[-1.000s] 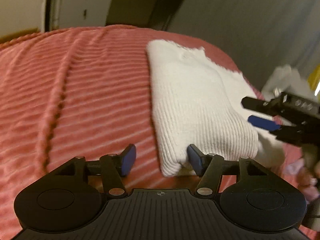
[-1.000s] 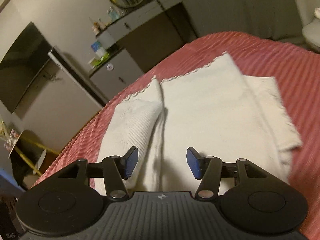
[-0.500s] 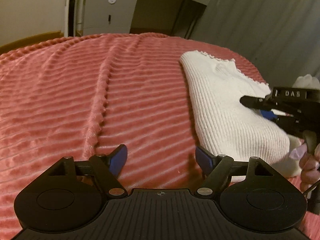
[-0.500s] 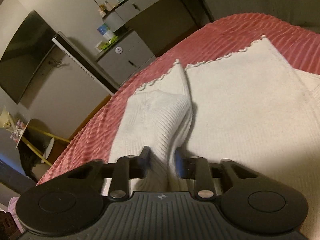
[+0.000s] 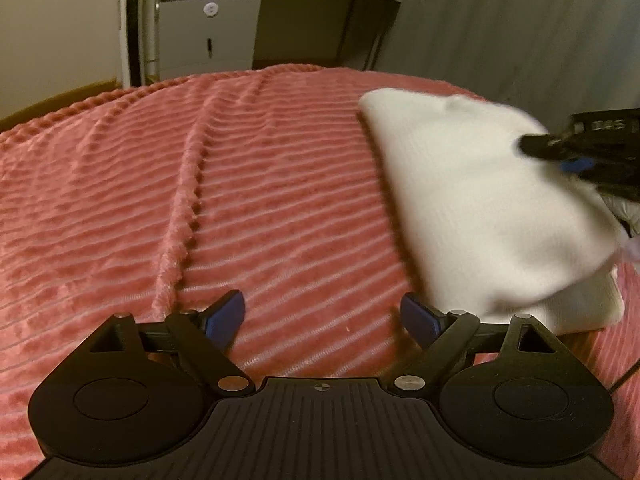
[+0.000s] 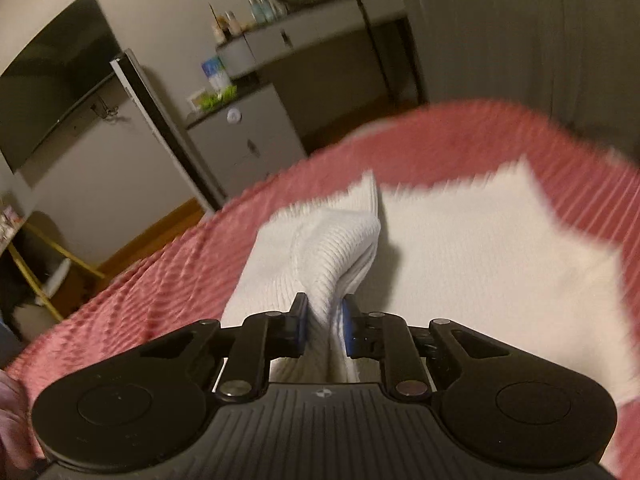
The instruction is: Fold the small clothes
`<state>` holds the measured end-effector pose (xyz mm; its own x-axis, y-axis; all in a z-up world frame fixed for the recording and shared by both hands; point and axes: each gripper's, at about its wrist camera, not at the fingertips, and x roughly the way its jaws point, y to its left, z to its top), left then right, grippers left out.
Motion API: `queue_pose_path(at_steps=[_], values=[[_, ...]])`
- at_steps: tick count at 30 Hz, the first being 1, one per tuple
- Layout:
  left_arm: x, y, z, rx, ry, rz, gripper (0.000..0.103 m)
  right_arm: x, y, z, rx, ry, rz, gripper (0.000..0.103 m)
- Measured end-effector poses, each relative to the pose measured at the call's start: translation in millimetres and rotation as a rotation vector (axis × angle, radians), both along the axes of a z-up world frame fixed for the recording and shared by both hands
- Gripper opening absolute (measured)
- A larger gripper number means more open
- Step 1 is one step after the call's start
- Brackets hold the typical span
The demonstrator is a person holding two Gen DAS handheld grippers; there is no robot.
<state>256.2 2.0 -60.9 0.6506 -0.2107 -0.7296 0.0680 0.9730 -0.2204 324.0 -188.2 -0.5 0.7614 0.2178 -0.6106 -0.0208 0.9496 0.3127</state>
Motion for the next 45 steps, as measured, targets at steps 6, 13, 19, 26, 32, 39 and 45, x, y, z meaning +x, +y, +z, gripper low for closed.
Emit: queue_pose_path(at_steps=[6, 13, 19, 26, 32, 39, 45], values=[[0.8, -2.2, -2.3, 0.015, -0.002, -0.005, 0.092, -22.3, -34.8, 7.2, -0.249, -0.046, -0.112, 0.017], [0.5, -5.4, -3.9, 0.032, -0.002, -0.016, 0.094, -64.9, -76.3, -21.0, -0.109, 0.037, -0.251, 0.042], [-4.3, -5.1, 1.1, -0.013, -0.018, -0.026, 0.094, -110.8, -96.8, -27.2, 0.150, 0.050, -0.251, 0.055], [-12.6, -18.6, 5.4, -0.110, -0.030, -0.104, 0.094, -103.7, -97.4, -42.7, 0.304, 0.104, -0.268, 0.054], [-21.0, -43.5, 0.8, -0.105, -0.058, -0.187, 0.094, -105.2, -98.8, -49.0, 0.370, 0.113, -0.290, 0.054], [-25.6, -60.1, -5.7, -0.021, -0.079, -0.214, 0.094, -120.2, -100.3, -56.2, 0.480, 0.098, -0.297, 0.054], [-23.5, -56.0, -6.8, -0.027, -0.086, -0.189, 0.094, -110.2, -96.7, -65.4, 0.542, 0.081, -0.332, 0.047]])
